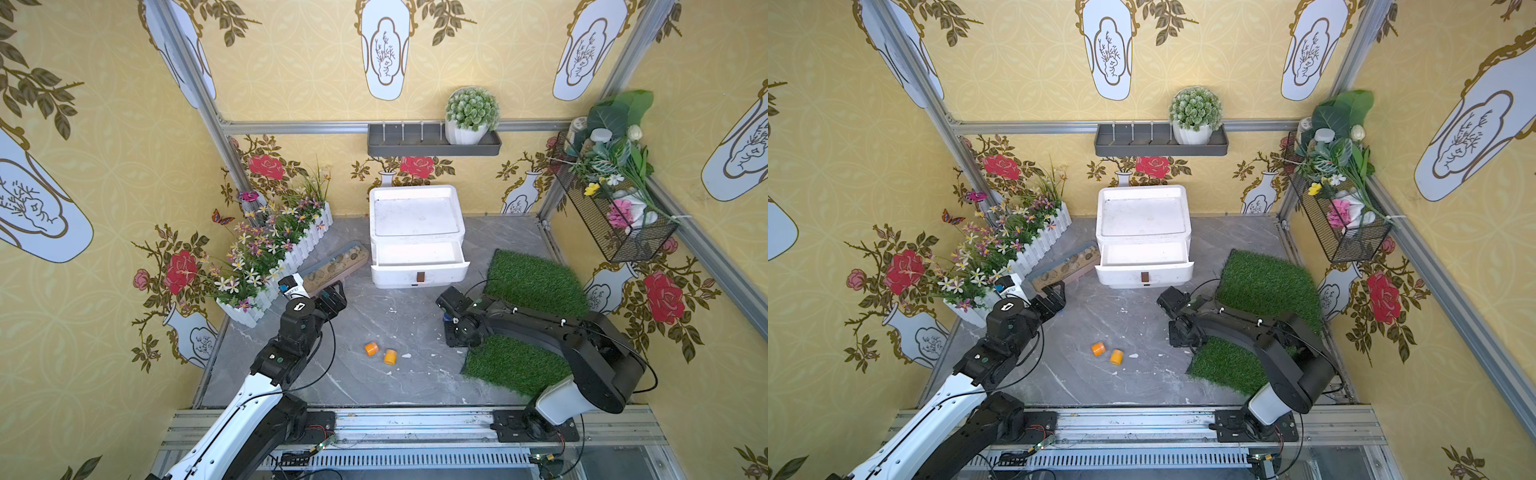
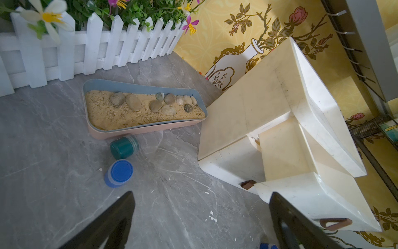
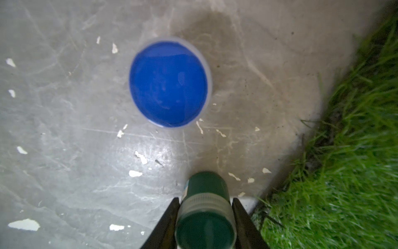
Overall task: Put the paint cans in the drawer according to color
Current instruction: Pick up the paint can at the center of the board, then place the paint can in the drawer.
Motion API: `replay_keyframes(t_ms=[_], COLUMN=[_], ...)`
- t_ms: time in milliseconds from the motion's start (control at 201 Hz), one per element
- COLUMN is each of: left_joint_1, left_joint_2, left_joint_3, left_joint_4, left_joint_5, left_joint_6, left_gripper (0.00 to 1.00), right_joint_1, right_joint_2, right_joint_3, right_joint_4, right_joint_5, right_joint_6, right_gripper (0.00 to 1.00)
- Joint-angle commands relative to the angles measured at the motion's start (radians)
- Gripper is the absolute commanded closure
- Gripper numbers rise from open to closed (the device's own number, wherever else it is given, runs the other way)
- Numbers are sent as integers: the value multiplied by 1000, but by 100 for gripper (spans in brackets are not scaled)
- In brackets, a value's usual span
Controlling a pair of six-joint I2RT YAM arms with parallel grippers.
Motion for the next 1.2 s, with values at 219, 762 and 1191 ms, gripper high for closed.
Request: replay_keyframes(t_ms=[219,762,1191], left_joint_1=[1,2,3], left_joint_2=[2,31,-23], left_joint_3=[19,81,47], left_joint_4=[48,75,22], left_joint_5=[2,0,38], left_joint_6=[32,72,45], left_gripper=[1,2,2], right_joint_1=[34,-147,-152], right_joint_2=[-272,-416,22], right_joint_3=[-41,554,963], right_joint_4=[-82,-184,-446], right_joint_5=[40,-176,-89], right_joint_6=[-10,-80,-184], right_gripper=[73,73,70])
